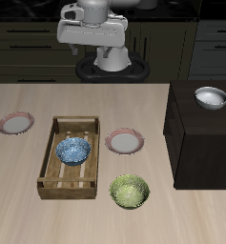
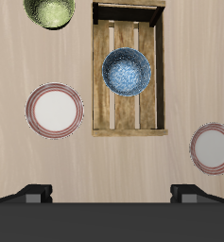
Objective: Stack the blue bowl on the green bowl
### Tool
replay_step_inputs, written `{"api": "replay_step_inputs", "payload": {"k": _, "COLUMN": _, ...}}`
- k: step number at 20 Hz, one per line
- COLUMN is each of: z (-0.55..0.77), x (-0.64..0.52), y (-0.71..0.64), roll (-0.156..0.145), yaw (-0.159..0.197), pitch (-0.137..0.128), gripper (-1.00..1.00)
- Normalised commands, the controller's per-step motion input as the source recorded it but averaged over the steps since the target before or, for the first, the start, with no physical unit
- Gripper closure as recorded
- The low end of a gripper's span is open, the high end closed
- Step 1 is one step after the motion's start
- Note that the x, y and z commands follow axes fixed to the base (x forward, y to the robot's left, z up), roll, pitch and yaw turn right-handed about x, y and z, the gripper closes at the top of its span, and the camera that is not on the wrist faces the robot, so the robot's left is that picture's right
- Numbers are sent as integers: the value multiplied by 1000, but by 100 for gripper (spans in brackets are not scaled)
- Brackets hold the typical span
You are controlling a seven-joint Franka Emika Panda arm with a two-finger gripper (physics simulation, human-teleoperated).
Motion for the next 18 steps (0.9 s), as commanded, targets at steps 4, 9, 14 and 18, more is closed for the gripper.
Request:
{"api": "replay_step_inputs", "payload": {"k": 4, "z": -5, "x": 267, "y": -274, "roll": -39, "yaw": 14, "pitch": -16, "gripper": -100}}
{"api": "replay_step_inputs", "payload": {"k": 9, "z": -9, "x": 220, "y": -213, "roll": -3, "yaw": -10, "pitch": 8, "gripper": -100}}
{"api": "replay_step_inputs", "payload": {"k": 14, "z": 38, "x": 197, "y": -179, "roll": -4, "yaw": 2, "pitch": -8, "gripper": -100}}
{"api": "replay_step_inputs", "payload": {"k": 18, "z": -31, "x": 180, "y": -110, "roll": 18, "yaw": 0, "pitch": 13, "gripper": -100}}
